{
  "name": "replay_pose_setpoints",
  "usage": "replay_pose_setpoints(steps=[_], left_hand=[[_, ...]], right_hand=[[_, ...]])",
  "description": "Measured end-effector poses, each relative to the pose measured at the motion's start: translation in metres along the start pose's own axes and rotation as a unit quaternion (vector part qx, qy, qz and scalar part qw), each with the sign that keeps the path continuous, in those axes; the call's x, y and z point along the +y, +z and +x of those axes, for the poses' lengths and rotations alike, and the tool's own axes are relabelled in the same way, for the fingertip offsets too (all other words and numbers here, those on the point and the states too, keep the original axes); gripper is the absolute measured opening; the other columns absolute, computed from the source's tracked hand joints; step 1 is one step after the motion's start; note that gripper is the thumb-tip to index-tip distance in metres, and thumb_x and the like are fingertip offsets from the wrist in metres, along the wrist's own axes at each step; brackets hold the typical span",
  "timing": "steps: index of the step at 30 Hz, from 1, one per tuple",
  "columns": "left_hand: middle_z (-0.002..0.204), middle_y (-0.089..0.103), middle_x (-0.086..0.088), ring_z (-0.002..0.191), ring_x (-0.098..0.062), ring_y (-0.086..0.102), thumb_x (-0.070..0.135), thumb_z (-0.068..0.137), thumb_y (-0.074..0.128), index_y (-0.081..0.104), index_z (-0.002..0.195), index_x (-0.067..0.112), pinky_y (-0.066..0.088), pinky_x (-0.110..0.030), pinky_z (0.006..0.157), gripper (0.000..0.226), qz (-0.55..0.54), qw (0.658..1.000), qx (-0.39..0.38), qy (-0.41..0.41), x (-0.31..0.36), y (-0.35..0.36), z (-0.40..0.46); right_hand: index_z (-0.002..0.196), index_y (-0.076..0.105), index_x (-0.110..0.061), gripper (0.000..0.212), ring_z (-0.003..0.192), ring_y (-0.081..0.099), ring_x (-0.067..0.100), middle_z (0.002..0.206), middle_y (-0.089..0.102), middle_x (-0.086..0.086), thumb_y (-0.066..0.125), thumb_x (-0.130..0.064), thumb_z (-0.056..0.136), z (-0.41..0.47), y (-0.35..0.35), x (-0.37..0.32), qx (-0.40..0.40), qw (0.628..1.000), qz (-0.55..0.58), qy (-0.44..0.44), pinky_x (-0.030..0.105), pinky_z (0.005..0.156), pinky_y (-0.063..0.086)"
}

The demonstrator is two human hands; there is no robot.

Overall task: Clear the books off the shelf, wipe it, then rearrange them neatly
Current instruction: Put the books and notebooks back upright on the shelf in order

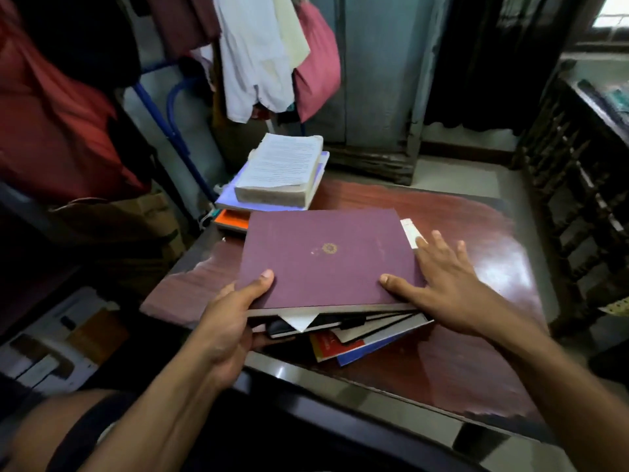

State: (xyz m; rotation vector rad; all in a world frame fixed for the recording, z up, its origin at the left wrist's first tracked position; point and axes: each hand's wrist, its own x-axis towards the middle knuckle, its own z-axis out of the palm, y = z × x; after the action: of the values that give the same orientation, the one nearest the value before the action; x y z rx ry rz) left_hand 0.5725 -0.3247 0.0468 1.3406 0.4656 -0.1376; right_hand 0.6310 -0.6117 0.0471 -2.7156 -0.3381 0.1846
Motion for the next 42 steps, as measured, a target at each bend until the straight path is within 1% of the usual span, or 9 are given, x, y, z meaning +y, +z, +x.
replay_pose_setpoints(steps=[5,11,14,25,30,32,35,38,42], left_hand=[[0.104,0.077,-0.008,0.081,-0.021,0.073,0.028,0.091,0.065,0.070,0.120,0.016,0.061,-0.036,0.067,0.032,-0.039,0.992,0.093,0.073,0.013,-0.081,-0.050],[0.121,0.074,0.003,0.103,-0.012,0.072,0.018,0.098,0.057,0.064,0.132,0.025,0.060,-0.037,0.088,0.036,-0.134,0.929,0.275,0.206,0.012,-0.200,-0.120],[0.122,0.073,0.006,0.100,-0.012,0.072,0.019,0.100,0.055,0.062,0.132,0.029,0.056,-0.042,0.088,0.034,-0.182,0.876,0.370,0.249,-0.005,-0.258,-0.150],[0.137,0.056,-0.011,0.107,-0.030,0.064,0.033,0.104,0.057,0.038,0.144,0.019,0.060,-0.055,0.080,0.047,-0.335,0.601,0.689,0.229,-0.063,-0.397,-0.194],[0.151,0.040,0.003,0.126,-0.021,0.057,0.056,0.091,0.067,0.008,0.158,0.039,0.058,-0.041,0.091,0.091,-0.289,0.697,0.627,0.192,-0.075,-0.379,-0.157],[0.153,0.035,0.003,0.130,-0.019,0.053,0.061,0.081,0.075,0.026,0.156,0.036,0.052,-0.044,0.102,0.093,-0.214,0.761,0.596,0.139,-0.088,-0.363,-0.148],[0.101,0.068,-0.004,0.072,-0.011,0.068,0.052,0.074,0.074,0.070,0.096,0.019,0.055,-0.029,0.060,0.040,-0.164,0.709,0.662,0.179,-0.095,-0.356,-0.170],[0.085,0.067,0.003,0.070,-0.015,0.063,0.047,0.084,0.068,0.064,0.093,0.028,0.055,-0.041,0.070,0.021,-0.076,0.585,0.780,0.209,-0.094,-0.400,-0.214],[0.110,0.069,0.002,0.097,-0.017,0.069,0.038,0.091,0.074,0.058,0.119,0.024,0.059,-0.037,0.072,0.035,-0.114,0.714,0.681,0.114,-0.067,-0.450,-0.239]], right_hand=[[0.140,0.038,-0.036,0.081,0.123,0.055,0.004,0.136,0.055,-0.016,0.050,-0.083,0.075,-0.001,0.014,-0.085,-0.059,0.972,0.211,-0.086,0.032,0.107,0.042],[0.142,0.046,-0.024,0.058,0.117,0.055,-0.011,0.135,0.058,-0.016,0.073,-0.036,0.091,0.052,0.075,-0.250,-0.142,0.904,0.303,-0.266,0.012,0.103,0.042],[0.144,0.047,-0.025,0.062,0.120,0.059,0.004,0.136,0.060,-0.010,0.074,-0.040,0.090,0.071,0.117,-0.349,-0.183,0.880,0.276,-0.341,0.034,0.109,0.046],[0.154,0.032,-0.029,0.076,0.141,0.034,0.028,0.155,0.032,0.001,0.060,-0.060,0.090,0.002,0.261,-0.571,-0.214,0.769,-0.020,-0.602,0.043,0.112,0.037],[0.144,0.042,-0.031,0.058,0.127,0.049,0.021,0.136,0.048,-0.002,0.058,-0.057,0.095,-0.019,0.280,-0.588,-0.307,0.765,0.102,-0.557,0.040,0.105,0.042],[0.141,0.045,-0.030,0.053,0.114,0.053,0.015,0.125,0.047,-0.004,0.059,-0.053,0.096,-0.015,0.278,-0.598,-0.326,0.780,0.152,-0.512,0.032,0.096,0.044],[0.143,0.044,-0.020,0.061,0.114,0.053,0.021,0.120,0.039,-0.002,0.064,-0.049,0.094,-0.004,0.278,-0.609,-0.323,0.810,0.159,-0.462,0.028,0.092,0.041],[0.138,0.050,-0.019,0.057,0.124,0.047,0.030,0.130,0.041,0.004,0.058,-0.055,0.095,-0.005,0.281,-0.616,-0.260,0.833,0.069,-0.483,0.038,0.102,0.042],[0.132,0.057,-0.022,0.054,0.127,0.040,0.030,0.136,0.044,0.005,0.052,-0.060,0.094,-0.015,0.276,-0.618,-0.154,0.834,-0.006,-0.530,0.041,0.102,0.039]])
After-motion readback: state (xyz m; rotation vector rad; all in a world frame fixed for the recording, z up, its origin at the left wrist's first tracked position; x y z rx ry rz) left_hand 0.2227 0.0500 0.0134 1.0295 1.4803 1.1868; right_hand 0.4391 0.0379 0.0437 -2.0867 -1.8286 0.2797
